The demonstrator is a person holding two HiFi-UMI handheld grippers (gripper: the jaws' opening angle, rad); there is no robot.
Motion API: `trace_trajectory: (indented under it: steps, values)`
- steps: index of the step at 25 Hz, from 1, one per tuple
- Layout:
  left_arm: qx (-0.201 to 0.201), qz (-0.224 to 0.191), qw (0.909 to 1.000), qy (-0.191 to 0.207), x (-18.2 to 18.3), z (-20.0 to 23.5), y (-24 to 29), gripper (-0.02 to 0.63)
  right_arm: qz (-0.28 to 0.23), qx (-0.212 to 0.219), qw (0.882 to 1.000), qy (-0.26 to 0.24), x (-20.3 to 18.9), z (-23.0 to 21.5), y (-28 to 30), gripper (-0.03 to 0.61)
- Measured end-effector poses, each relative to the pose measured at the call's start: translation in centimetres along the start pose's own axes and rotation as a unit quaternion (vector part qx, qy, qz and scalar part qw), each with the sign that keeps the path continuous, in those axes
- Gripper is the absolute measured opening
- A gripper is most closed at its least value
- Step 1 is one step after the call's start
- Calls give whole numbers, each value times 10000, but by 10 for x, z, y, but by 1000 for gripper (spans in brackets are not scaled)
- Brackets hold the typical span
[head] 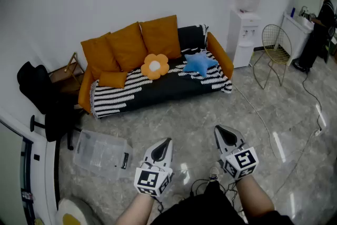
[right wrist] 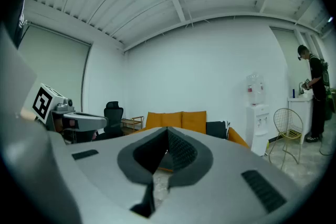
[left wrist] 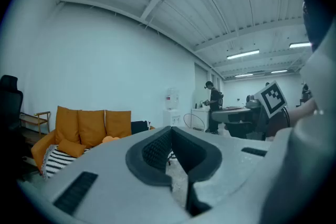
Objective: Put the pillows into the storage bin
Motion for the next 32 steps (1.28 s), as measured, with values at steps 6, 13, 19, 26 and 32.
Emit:
trace_trajectory:
  steps: [6, 13, 19, 26, 32]
  values:
    - [93, -76, 9999, -6, 2, -2, 4, 5, -44, -8, 9999, 104, 1, -7, -1, 3]
    - [122, -95, 9998, -100, 0, 2, 17, 6, -49, -85, 9999, 72, -3, -20, 5, 5]
    - [73, -66, 9998, -164, -1, 1, 40, 118, -115, 133, 9997, 168, -4, -38, 21, 47]
    - [163, -27, 9998, -130, 1, -8, 89, 210, -146, 352, 9991, 209, -12, -81, 43, 159]
    - [337, 21, 9993, -159, 3, -18, 133, 242, -194, 560, 9979, 244, -13, -127, 62, 209]
Point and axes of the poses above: the fingertips, and each gripper's own axes: y forward along the fingers, z to its left, x out of its top, the point moved 4 cm from there along -y, backward along the fingers, and after that the axes turned 8 degrees about -y, right-handed, at the moved point
